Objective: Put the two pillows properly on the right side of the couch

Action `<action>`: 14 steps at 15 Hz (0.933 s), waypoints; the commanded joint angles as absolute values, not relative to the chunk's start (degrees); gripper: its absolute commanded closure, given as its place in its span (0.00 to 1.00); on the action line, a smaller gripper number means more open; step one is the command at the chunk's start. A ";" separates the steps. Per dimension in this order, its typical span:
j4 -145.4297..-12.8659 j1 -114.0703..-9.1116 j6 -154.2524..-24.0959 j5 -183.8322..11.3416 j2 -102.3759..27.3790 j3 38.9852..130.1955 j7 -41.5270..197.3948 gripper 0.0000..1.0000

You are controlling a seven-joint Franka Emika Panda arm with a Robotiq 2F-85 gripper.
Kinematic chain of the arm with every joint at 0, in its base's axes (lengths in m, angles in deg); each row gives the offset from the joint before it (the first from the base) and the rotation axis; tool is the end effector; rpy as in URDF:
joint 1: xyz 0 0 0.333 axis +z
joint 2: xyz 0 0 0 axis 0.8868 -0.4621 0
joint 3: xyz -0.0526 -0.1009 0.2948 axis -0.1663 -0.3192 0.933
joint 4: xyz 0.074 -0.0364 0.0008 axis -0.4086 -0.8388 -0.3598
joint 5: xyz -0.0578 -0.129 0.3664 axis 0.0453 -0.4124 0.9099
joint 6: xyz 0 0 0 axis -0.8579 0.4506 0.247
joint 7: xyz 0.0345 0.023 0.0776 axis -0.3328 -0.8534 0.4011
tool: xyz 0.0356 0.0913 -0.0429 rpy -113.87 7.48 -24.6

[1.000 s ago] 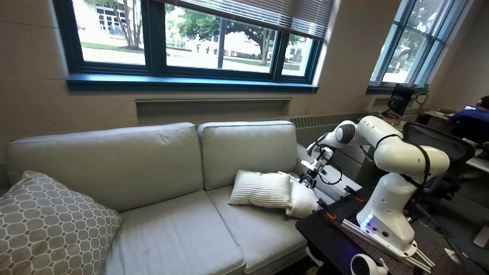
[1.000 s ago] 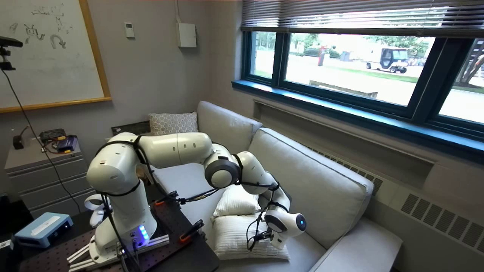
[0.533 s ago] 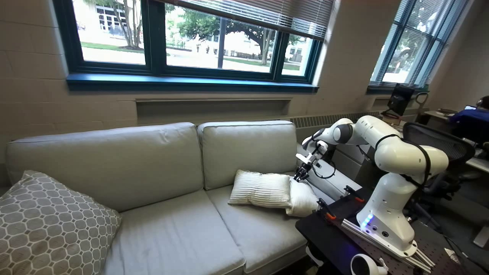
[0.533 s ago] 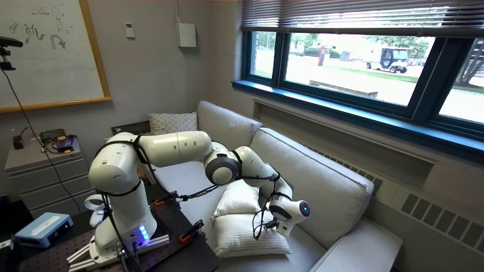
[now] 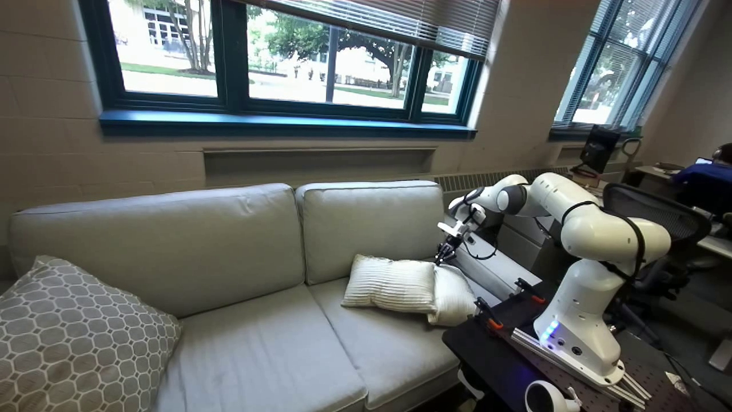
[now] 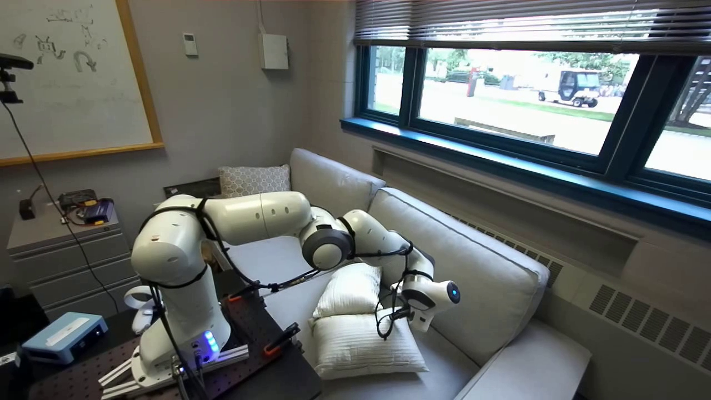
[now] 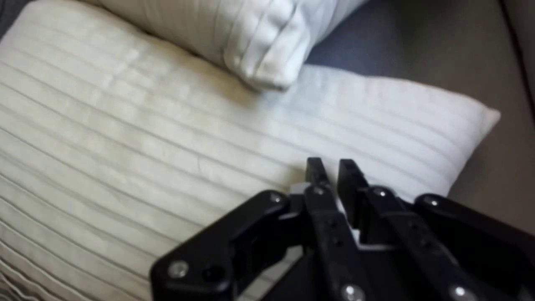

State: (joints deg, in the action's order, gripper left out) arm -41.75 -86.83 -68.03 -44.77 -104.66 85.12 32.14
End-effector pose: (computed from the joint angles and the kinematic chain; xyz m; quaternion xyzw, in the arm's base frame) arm 0.6269 -0.2722 -0.0739 -0.6141 0.7250 0.2482 0.1889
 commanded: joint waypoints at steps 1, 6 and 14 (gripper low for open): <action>-39.92 -82.94 -62.50 -47.20 -100.92 86.93 35.07 0.53; -45.01 -73.92 -58.08 -52.31 -92.08 85.70 36.50 0.15; -39.04 -72.03 -40.65 -67.63 -98.71 81.77 37.23 0.00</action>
State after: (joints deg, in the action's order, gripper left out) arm -42.74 -70.96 -45.83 -63.43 -95.03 83.10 35.68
